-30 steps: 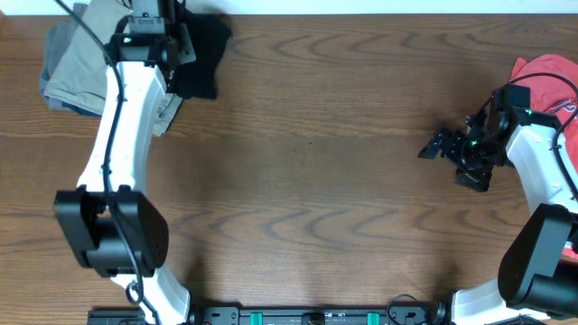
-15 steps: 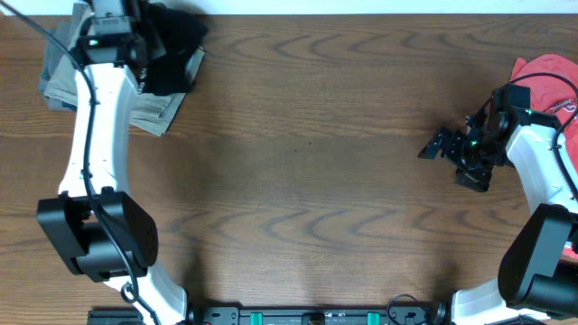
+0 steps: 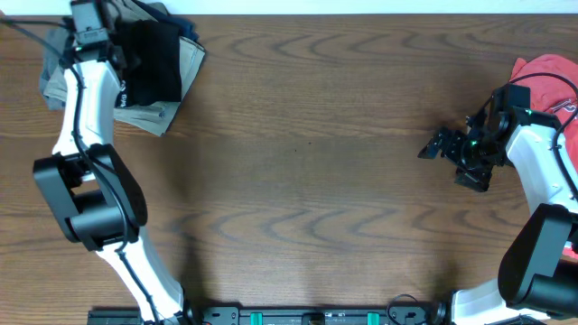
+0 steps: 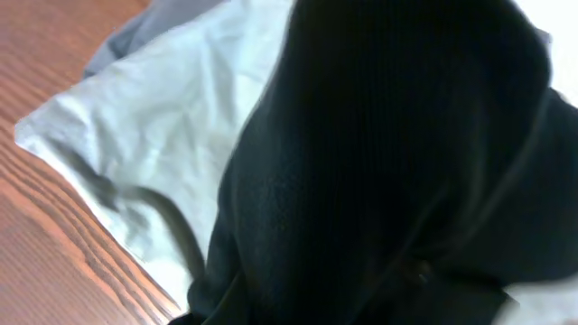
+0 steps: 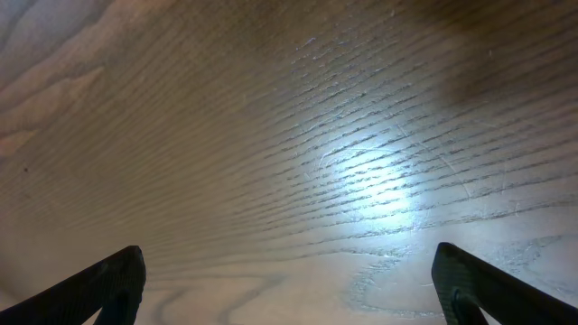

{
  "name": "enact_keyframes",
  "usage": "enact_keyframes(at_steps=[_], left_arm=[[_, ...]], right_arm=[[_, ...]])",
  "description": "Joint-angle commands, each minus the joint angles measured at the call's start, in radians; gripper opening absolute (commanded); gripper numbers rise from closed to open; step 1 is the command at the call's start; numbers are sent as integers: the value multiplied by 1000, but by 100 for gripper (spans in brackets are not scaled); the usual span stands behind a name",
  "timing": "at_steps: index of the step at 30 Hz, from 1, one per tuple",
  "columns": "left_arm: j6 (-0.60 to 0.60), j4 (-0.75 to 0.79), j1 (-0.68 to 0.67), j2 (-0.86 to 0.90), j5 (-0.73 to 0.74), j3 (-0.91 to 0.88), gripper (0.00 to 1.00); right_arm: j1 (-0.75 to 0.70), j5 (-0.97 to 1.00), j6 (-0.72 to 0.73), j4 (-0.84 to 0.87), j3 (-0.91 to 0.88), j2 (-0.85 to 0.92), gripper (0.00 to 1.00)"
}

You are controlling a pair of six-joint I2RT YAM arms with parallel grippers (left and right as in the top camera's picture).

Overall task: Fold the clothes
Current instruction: 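Press the black shirt down on the stack with the left gripper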

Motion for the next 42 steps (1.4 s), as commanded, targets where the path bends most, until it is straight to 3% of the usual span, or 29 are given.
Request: enact_keyframes(at_steps=[1,2,4,5,6,15,20,22,23,24,25,26,39,42], left_arm=[[-42,39,53,6,-18,34,13],[-42,48,67,6,-18,34,24],[-42,55,93,6,-17,34,74],[-42,55,106,6,-17,34,91],[-42,54,117,6,-17,34,98],[-43,-27,141,-13,-6,34,98],[-75,-9,130,-46,89,34,99],[-79,18,128,-47,116,34,72],[-79,21,128,-45,115,34,52],[-79,22,128,-42,115,34,25],[-79,26,128,-37,115,34,10],[-79,30,128,-31,115,34,6],[34,76,135,118,115,34,7],[33,47,142,123,115,34,17]], right_arm=[[-4,0,-11,0,14,-19,99],[-4,0,-11,0,14,-19,99],[-4,0,-11,0,14,-19,99],[-4,0,-11,0,14,-19,99],[-4,0,-11,0,14,-19,99],[-4,0,-11,0,14,-19,99],[-4,0,-11,0,14,-19,99],[-4,0,-11,0,14,-19,99],[-4,0,-11,0,14,-19,99],[-4,0,-11,0,14,-19,99],[-4,0,-11,0,14,-19,99],[-4,0,-11,0,14,-19,99],[-4,0,-11,0,14,-19,99],[-4,0,-11,0,14,-19,99]])
